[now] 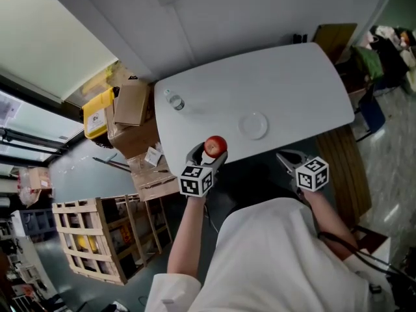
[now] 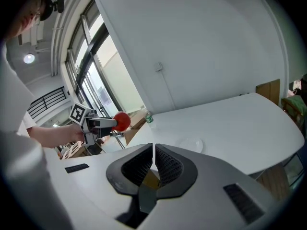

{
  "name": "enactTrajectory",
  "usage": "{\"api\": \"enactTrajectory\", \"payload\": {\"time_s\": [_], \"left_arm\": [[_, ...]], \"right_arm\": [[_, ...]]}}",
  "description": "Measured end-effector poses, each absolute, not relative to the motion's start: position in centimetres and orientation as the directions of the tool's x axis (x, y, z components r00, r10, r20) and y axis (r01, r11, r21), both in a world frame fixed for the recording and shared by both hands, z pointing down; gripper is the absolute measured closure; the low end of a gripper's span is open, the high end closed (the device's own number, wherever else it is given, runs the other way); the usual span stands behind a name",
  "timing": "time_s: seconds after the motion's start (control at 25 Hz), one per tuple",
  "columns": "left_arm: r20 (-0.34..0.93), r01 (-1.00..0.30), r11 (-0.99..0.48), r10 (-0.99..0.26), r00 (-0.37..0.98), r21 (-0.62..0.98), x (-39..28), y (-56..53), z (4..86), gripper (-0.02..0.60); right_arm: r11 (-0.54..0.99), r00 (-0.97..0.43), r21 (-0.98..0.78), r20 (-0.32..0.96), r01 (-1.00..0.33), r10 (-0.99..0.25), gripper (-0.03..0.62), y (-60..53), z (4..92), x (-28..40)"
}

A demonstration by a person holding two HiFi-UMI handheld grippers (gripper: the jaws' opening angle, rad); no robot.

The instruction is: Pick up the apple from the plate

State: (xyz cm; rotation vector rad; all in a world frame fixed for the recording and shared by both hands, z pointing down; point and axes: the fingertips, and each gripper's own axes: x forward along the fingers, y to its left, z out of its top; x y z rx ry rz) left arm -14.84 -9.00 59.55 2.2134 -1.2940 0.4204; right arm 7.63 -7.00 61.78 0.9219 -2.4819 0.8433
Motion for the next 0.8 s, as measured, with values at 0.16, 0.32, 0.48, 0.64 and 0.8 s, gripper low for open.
{"api": "enactTrajectory", "payload": {"time_s": [0.16,0.32,0.48,0.64,0.8], "left_arm": [[0.509,-0.869,-0.395,-0.704,0.495,0.300,-14.9,-8.4,58.9,0.224],[0.486,-0.854,-0.402,-0.703,0.520,0.332,-14.1,-7.8,58.3,0.224],[0.471,-0.857,-0.375,-0.720,0.510,0.354,-13.8,-8.0,57.8,0.224],[0.458,-0.863,-0.348,-0.740,0.493,0.366,-13.0,-8.7,57.0,0.224],[0.455,-0.873,-0.331,-0.755,0.473,0.359,-12.1,-9.1,56.4,0.224]], "right_arm": [[0.605,-0.721,-0.405,0.495,-0.685,-0.485,0.556,-7.3,61.1,8.2],[0.611,-0.726,-0.402,0.473,-0.682,-0.499,0.554,-7.8,60.5,8.8],[0.607,-0.732,-0.416,0.461,-0.678,-0.502,0.556,-8.8,60.1,9.7],[0.625,-0.742,-0.408,0.457,-0.665,-0.491,0.556,-9.8,59.5,11.4],[0.635,-0.746,-0.401,0.449,-0.660,-0.492,0.556,-10.8,59.2,13.0]]}}
